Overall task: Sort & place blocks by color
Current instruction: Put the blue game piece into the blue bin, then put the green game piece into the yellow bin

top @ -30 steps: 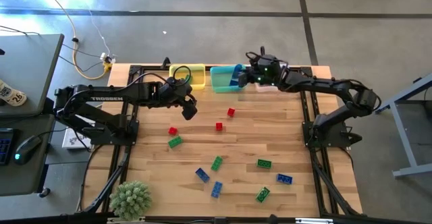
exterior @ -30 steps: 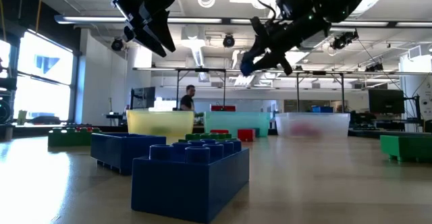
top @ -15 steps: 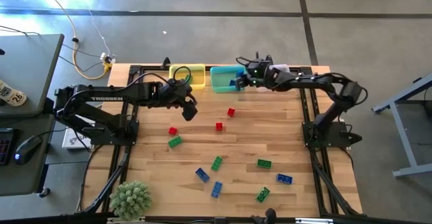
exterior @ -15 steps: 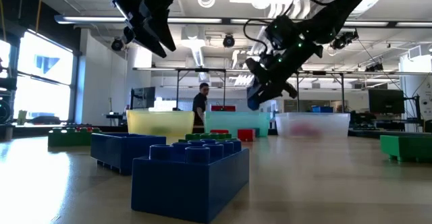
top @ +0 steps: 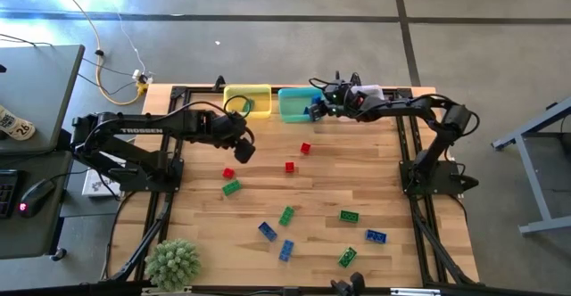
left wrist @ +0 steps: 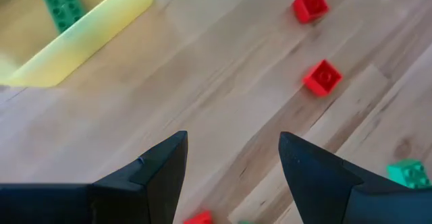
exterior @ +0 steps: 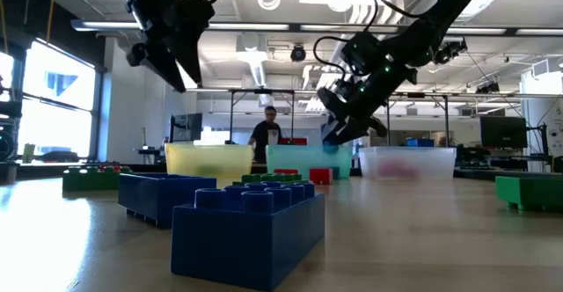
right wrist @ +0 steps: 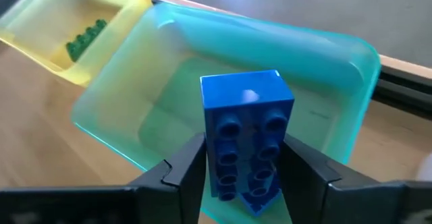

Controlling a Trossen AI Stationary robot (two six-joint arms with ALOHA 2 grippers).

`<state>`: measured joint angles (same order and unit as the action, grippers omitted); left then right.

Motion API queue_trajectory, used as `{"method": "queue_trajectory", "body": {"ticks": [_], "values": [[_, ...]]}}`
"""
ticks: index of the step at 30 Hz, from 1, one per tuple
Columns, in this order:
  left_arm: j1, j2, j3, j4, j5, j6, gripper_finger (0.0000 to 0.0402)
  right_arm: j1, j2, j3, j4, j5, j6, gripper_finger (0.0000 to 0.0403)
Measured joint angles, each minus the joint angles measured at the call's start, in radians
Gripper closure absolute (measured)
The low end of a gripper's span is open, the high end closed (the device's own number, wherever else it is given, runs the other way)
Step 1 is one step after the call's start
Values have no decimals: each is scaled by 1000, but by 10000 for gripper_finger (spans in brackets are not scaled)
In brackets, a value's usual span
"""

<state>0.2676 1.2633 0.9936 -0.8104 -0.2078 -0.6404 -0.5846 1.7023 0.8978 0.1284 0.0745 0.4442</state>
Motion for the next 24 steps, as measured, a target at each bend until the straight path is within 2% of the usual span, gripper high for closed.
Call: {"method": "queue_trajectory", "body": {"ticks": [6,9,14,24], "values": [[-7,0,0,-48,102,-1,178,0,0,0,30,-2,0,244],[-26,0,0,-78,96,26,178,0,0,18,23,0,-7,242],[-76,0,0,-101,95,28,178,0,0,78,19,-13,-111,236],[-184,0,0,-121,115,8,179,-6,0,233,-136,-28,-158,178]]}}
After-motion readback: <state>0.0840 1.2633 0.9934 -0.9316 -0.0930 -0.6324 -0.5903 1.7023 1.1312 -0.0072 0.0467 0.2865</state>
